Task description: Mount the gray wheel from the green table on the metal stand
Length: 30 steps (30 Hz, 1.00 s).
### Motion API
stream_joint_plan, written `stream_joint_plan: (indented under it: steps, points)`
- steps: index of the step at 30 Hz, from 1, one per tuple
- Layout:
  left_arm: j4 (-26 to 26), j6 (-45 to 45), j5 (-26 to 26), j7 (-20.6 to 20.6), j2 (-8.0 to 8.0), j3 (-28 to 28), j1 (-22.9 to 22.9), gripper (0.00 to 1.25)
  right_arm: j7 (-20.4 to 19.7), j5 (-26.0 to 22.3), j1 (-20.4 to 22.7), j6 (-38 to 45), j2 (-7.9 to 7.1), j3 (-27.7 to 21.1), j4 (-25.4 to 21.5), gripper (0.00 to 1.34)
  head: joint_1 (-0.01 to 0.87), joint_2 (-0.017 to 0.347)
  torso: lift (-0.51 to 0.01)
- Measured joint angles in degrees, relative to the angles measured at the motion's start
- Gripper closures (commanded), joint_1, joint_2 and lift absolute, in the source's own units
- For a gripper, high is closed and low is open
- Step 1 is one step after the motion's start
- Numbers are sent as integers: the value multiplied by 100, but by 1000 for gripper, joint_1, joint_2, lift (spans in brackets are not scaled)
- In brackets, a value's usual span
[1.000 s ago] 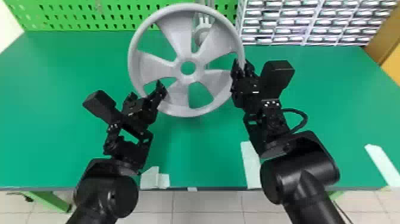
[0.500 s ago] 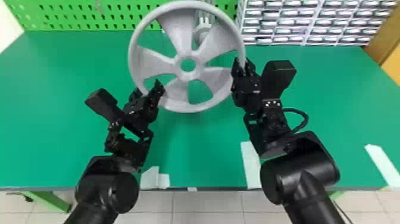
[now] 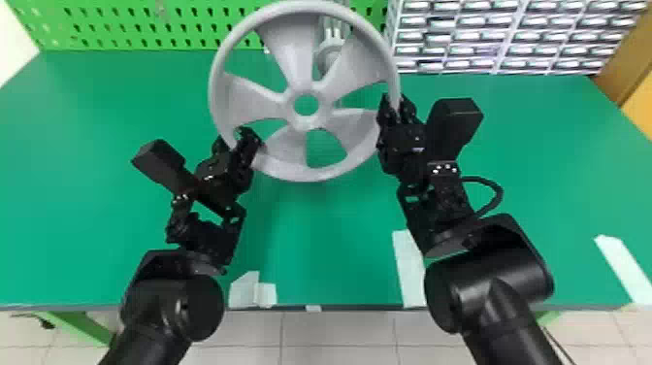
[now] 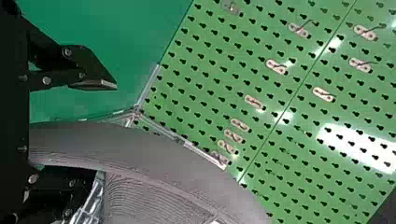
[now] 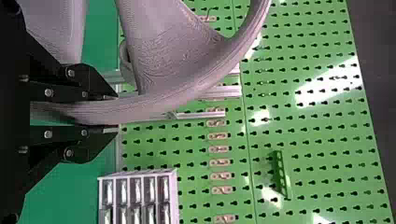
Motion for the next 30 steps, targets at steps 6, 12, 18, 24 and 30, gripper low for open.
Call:
stream_joint_plan:
  steps: [6, 12, 18, 24, 30]
  points:
    - [14, -21, -19, -24, -3, 6, -10, 912, 0, 16, 11, 0, 1, -19, 0, 1320, 867, 52, -100]
    - [58, -24, -59, -71, -4, -13, -60, 912, 0, 40, 18, 0, 8, -52, 3, 1320, 867, 52, -100]
    - [203, -103, -52, -112, -7, -129, -188, 912, 0, 65, 12, -4, 14, -101, 46, 1320, 867, 52, -100]
    - [395, -188, -49, -258, -13, -264, -363, 912, 0, 129, -32, -81, 35, -220, 124, 1320, 867, 52, -100]
    - [610, -272, -79, -387, -53, -340, -542, 912, 1, 133, -91, -251, 49, -339, 282, 1320, 867, 52, -100]
